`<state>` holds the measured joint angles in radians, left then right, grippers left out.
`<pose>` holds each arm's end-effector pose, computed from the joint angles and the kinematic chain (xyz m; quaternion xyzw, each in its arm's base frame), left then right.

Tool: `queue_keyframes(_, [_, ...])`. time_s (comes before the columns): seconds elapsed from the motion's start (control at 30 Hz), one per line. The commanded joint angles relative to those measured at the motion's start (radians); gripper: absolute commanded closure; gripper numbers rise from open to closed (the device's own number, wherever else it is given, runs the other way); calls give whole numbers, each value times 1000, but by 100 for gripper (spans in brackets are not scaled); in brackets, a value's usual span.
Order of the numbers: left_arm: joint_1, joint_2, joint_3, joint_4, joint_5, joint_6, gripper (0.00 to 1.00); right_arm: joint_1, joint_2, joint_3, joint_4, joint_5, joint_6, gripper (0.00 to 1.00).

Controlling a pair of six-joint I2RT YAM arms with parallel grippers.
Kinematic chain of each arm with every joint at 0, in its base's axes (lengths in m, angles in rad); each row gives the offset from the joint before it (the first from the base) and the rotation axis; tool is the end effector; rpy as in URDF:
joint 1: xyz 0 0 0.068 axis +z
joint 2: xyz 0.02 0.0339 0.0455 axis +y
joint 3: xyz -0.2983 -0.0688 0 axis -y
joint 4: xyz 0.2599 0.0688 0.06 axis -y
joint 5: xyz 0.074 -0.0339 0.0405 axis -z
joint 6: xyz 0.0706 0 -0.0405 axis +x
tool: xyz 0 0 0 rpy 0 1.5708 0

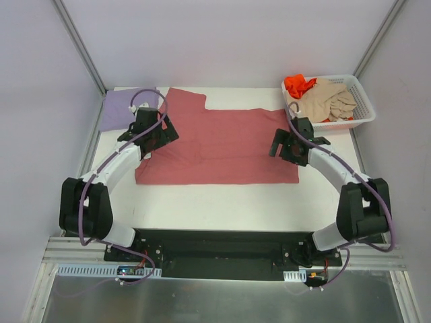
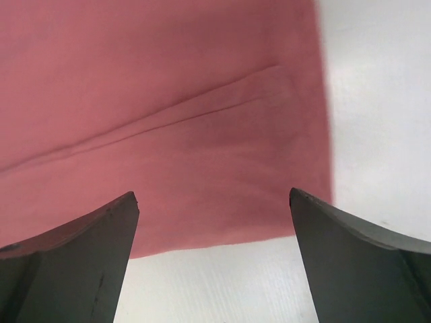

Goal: Fold and stack the t-shirts
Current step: Fold the flattened tshirt in 1/3 of the way

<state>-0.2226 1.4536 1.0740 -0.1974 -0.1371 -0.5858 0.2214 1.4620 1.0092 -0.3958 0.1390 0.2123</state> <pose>0.3624 -0.0721 0.2907 -0.1905 0.8567 -0.1317 0.4609 0.3365 0.0657 0.2423 0.0203 0.9334 0.0124 0.3582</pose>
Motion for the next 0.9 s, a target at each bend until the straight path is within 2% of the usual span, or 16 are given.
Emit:
queue_keyframes(0.0, [-1,51,-94,-27,114,-43,1,55,131,40,65,-191,-97,4])
queue_keyframes(0.2, [-1,134,-153,-27,166,-75,1,68,250,71,26,-145,-120,4])
queue_keyframes(0.37, [-1,90,-265,-60,143,-80,1,70,170,-78,41,-187,-88,4])
queue_keyframes(0.53, [-1,-88,-429,-112,113,-130,1,84,8,-257,23,-217,-31,4])
queue_keyframes(0.7, [-1,-303,-584,-243,100,-216,1,118,-176,-409,-14,-234,39,4])
queue_keyframes(0.87, [-1,-493,-652,-316,39,-255,1,141,-362,-509,-43,-251,111,4])
